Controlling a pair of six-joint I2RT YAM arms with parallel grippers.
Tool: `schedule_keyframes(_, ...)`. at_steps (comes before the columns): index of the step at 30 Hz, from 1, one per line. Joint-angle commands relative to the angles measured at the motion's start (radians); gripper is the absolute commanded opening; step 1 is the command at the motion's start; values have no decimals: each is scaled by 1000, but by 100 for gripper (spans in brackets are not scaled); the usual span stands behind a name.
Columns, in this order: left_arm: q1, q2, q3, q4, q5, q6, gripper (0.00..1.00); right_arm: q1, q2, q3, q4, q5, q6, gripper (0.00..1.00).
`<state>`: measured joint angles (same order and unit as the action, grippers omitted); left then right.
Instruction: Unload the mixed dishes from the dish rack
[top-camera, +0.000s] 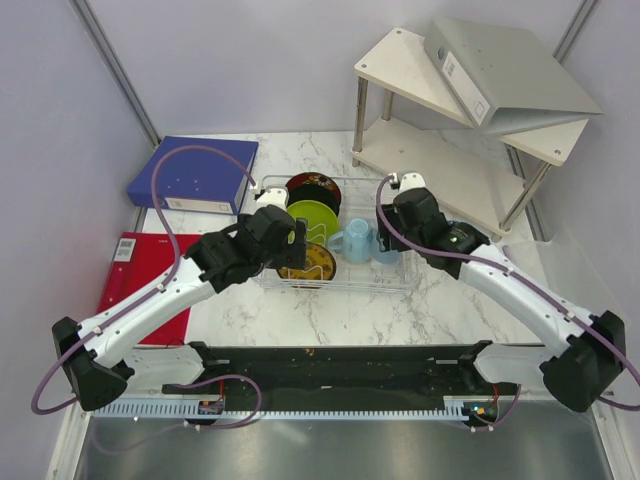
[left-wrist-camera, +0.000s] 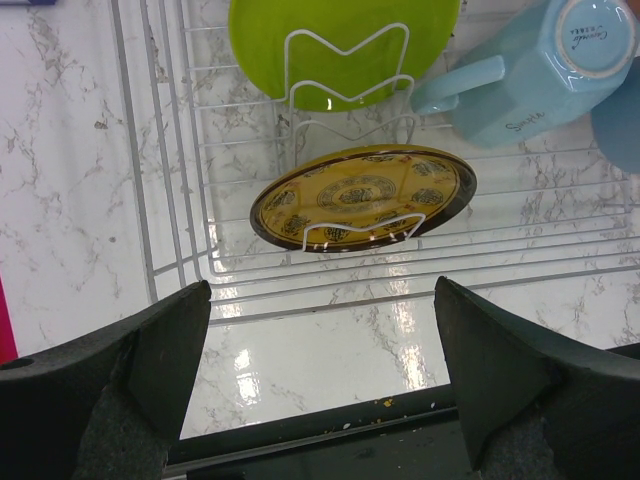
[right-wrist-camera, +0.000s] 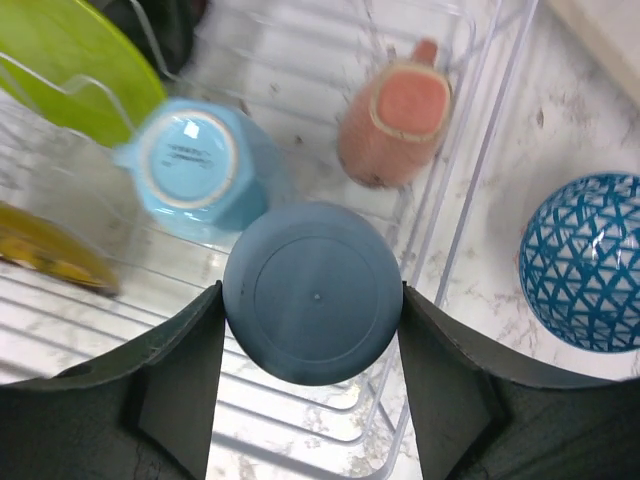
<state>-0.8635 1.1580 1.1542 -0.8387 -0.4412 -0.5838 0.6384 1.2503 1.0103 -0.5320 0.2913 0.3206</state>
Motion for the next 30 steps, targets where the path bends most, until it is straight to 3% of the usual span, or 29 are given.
schedule_keyframes(1, 1, -1, 15, 27, -7, -31, 99, 12, -115, 146, -52, -82, 37, 39)
schedule_keyframes(4, 3, -14, 18, 29, -25, -80, 99, 10, -215, 114, 74, -216, 86, 28)
schedule_keyframes(6, 3, -76, -17, 84, -28, -100, 99, 12, -299, 55, 180, -238, 130, 2)
schedule_keyframes(7, 4, -110, -43, 128, -1, -94, 99, 10, -313, 7, 255, -238, 173, 0)
schedule_keyframes(11, 12, -340, -212, 476, 137, -64, 99, 3, -296, -45, 352, -349, 256, 0)
schedule_keyframes(13, 18, -418, -261, 553, 284, -27, 99, 3, -290, -103, 471, -401, 300, 0)
schedule_keyframes(18, 21, -461, -287, 677, 497, -14, 97, 1, -289, -209, 757, -541, 442, 0)
schedule_keyframes(21, 20, -492, -338, 765, 550, -25, 97, 3, -281, -236, 851, -580, 474, 0)
schedule_keyframes(30, 21, -460, -370, 805, 570, -48, 95, 3, -267, -266, 1003, -639, 531, 0)
